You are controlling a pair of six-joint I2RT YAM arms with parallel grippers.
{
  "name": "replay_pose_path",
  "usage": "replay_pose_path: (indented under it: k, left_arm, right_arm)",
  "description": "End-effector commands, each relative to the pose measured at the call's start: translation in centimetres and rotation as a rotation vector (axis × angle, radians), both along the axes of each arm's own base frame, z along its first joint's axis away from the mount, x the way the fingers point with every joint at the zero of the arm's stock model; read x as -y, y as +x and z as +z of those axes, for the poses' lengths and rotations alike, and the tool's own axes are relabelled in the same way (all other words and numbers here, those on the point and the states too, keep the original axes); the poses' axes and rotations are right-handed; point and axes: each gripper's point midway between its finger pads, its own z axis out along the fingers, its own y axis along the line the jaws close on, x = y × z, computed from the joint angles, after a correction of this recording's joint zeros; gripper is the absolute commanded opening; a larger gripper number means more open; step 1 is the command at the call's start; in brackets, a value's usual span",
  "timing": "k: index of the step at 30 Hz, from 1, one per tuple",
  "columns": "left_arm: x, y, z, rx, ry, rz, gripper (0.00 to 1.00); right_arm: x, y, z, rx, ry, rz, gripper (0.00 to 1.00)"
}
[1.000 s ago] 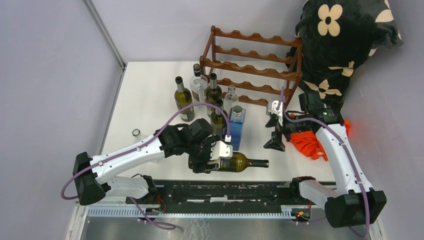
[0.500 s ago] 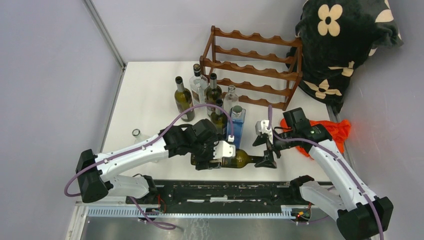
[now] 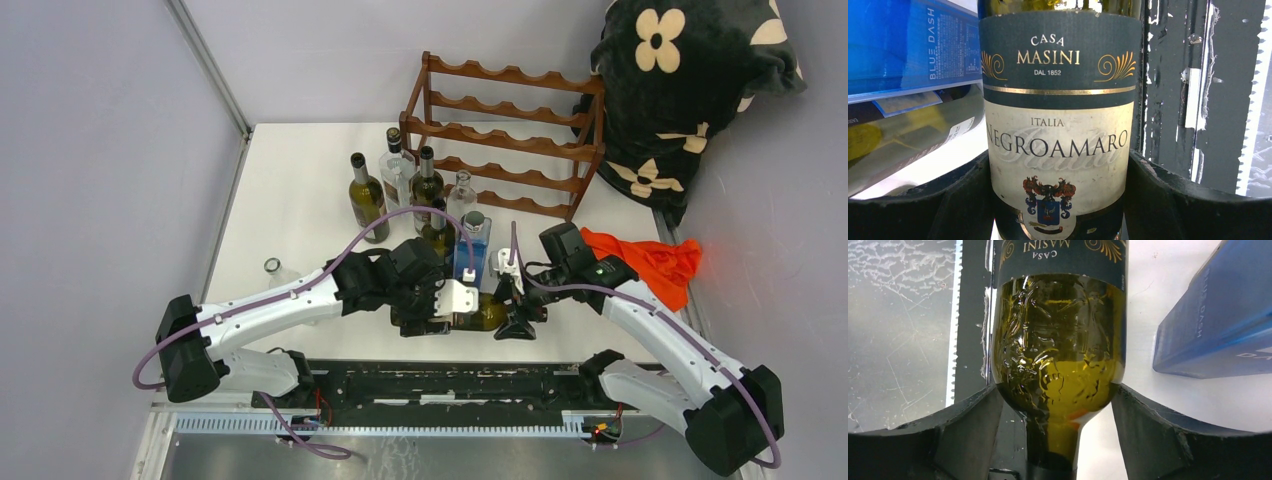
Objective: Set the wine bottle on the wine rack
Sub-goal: Pick up the wine bottle from the center of the board.
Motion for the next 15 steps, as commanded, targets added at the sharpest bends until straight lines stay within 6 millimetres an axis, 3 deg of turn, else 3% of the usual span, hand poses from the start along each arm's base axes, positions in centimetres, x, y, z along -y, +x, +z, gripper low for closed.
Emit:
replay_pose_path:
  k: [1,4,10,15]
  left_arm:
    - [3.06,1.42,4.38,0.090,-0.176,0.000,0.02]
    - [2.92,1.38,4.42,0.090,-0.180,0.002,0.02]
    - [3.01,1.49,4.45,0.094,-0.179,0.004,0.02]
    - [3.10,1.50,4.49,0.091,-0.180,0.005,0.02]
  right_arm:
    - [-0.13,0.70,-0.08,0.062,-0.018,0.008,0.83]
    - [0.06,0.77,-0.27,0.071,-0.034,0.013,0.80]
    - [0.22,0.93,-0.27,0.087,-0.045,0.013,0.65]
    - [0.45,0.96,-0.36,0.105,-0.055,0.015,0.36]
